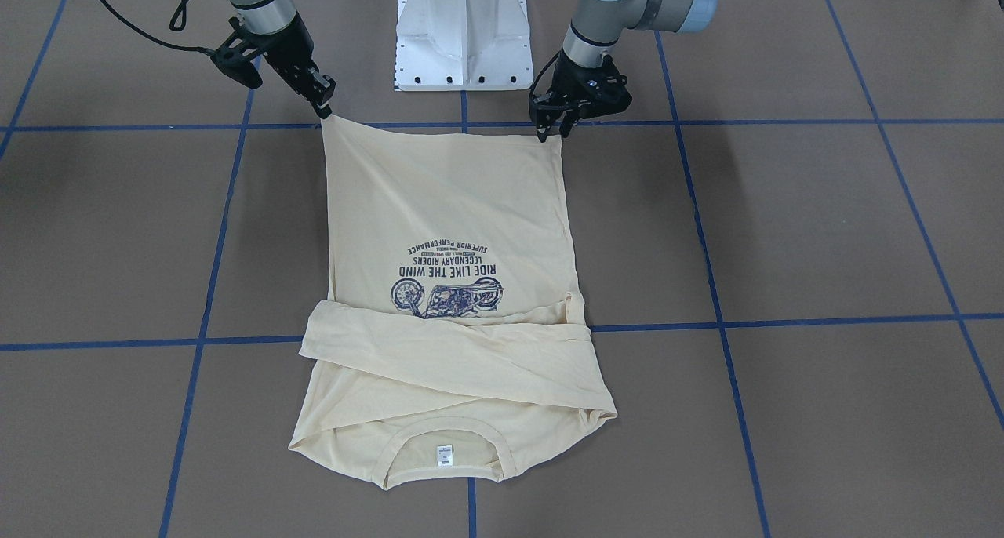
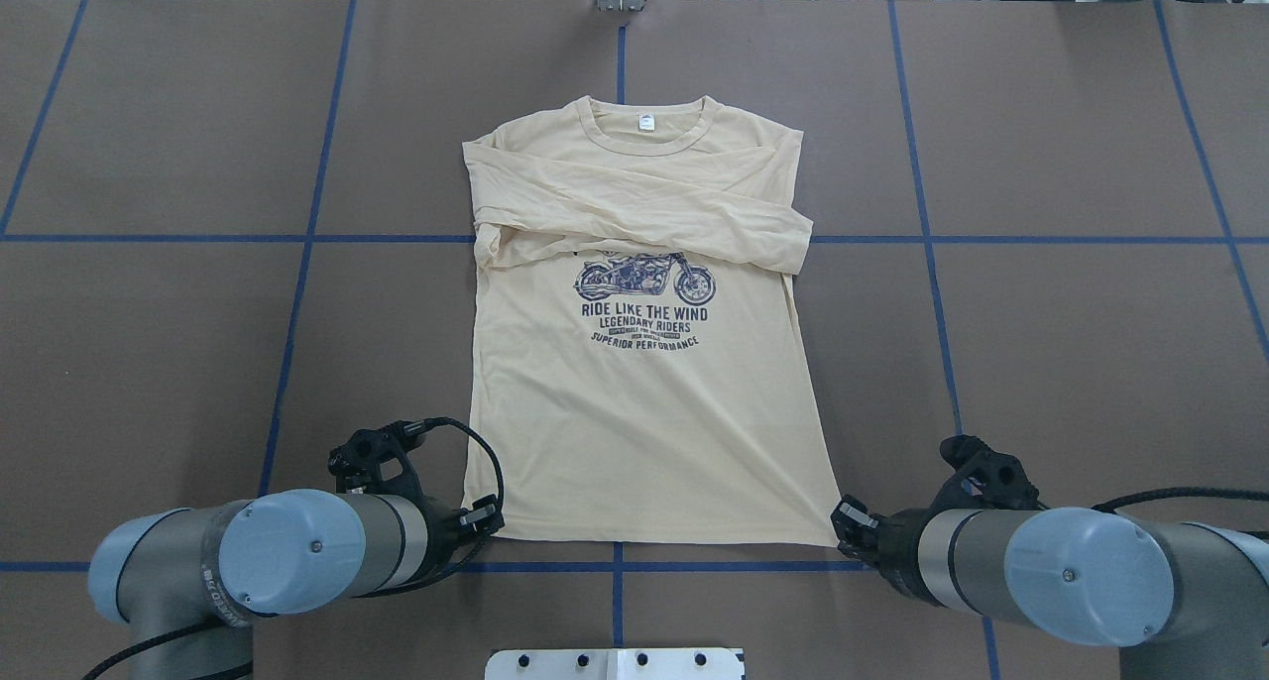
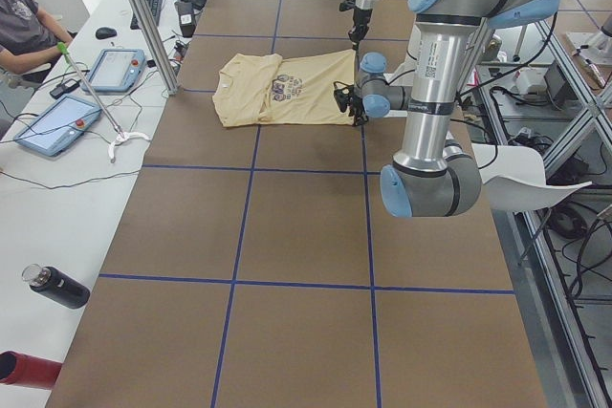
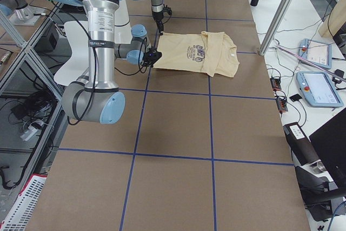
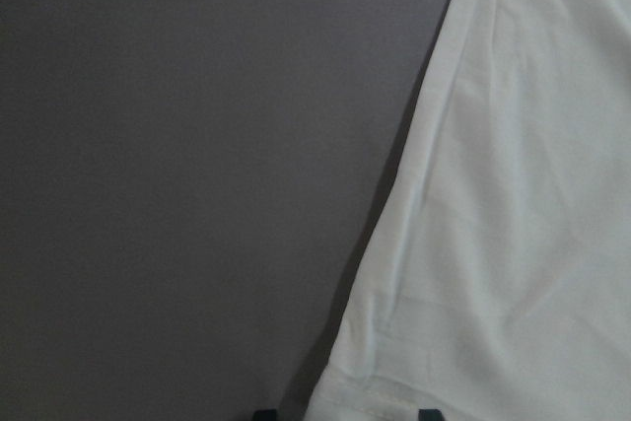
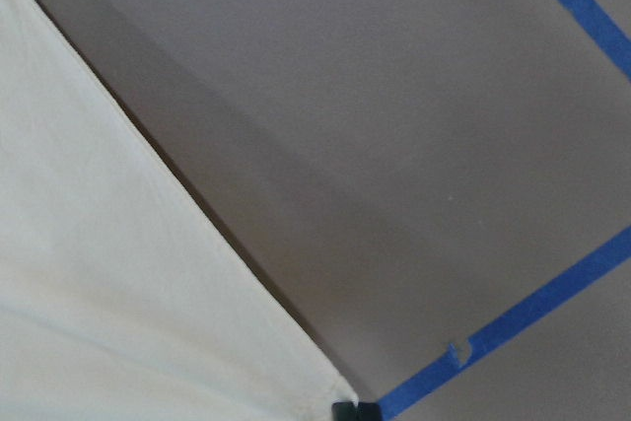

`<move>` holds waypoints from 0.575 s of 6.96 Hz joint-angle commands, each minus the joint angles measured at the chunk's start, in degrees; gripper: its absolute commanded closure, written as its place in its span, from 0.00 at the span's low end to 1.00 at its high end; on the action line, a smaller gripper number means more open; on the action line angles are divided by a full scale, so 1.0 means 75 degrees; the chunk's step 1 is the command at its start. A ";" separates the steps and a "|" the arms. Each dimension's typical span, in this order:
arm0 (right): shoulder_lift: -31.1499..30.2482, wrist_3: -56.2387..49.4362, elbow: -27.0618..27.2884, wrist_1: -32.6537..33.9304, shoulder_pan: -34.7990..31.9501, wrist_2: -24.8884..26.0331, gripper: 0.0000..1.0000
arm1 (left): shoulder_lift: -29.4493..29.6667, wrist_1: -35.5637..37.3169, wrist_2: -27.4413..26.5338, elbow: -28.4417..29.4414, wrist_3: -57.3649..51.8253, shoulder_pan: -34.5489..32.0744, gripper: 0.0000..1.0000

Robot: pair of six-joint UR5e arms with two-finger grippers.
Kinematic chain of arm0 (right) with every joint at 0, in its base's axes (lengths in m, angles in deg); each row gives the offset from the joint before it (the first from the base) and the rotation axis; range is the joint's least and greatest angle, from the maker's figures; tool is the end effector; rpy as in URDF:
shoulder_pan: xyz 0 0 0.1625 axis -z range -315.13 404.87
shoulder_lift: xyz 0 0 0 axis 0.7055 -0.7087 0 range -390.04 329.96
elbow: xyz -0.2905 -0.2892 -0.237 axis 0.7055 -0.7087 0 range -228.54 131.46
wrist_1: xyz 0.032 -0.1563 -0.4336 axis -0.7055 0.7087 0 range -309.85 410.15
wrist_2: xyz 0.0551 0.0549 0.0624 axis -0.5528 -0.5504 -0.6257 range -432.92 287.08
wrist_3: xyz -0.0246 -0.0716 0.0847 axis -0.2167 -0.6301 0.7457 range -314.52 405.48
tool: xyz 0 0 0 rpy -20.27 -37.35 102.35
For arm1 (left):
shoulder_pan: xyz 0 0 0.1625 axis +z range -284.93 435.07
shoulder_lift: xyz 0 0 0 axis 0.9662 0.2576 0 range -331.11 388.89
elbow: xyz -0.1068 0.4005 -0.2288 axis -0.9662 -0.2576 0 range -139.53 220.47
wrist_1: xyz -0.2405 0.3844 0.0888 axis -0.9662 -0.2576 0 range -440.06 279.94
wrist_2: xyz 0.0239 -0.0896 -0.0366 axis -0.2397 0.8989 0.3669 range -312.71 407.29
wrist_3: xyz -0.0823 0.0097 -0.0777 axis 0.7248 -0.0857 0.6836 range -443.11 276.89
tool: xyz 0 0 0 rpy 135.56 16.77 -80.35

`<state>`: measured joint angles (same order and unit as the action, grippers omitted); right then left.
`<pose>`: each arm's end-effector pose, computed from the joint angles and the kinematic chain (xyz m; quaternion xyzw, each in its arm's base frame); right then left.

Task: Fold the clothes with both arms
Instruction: 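Move both grippers to the hem corners nearest the robot and grasp them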

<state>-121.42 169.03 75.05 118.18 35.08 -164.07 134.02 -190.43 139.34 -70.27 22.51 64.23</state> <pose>-0.4835 -0.2164 0.3857 -0.1025 -0.4438 0.3245 0.8290 0.5962 -0.2459 0.3405 -0.0354 0.4702 -0.1936 0.8603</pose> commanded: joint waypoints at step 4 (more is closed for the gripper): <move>0.0043 0.0073 0.0312 -0.0012 0.0237 0.0011 1.00 | -0.0365 0.1117 0.0007 -0.1754 0.0236 0.0179 1.00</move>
<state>-121.16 169.17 76.27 118.16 35.58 -164.02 131.80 -186.18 139.31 -78.84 24.07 65.07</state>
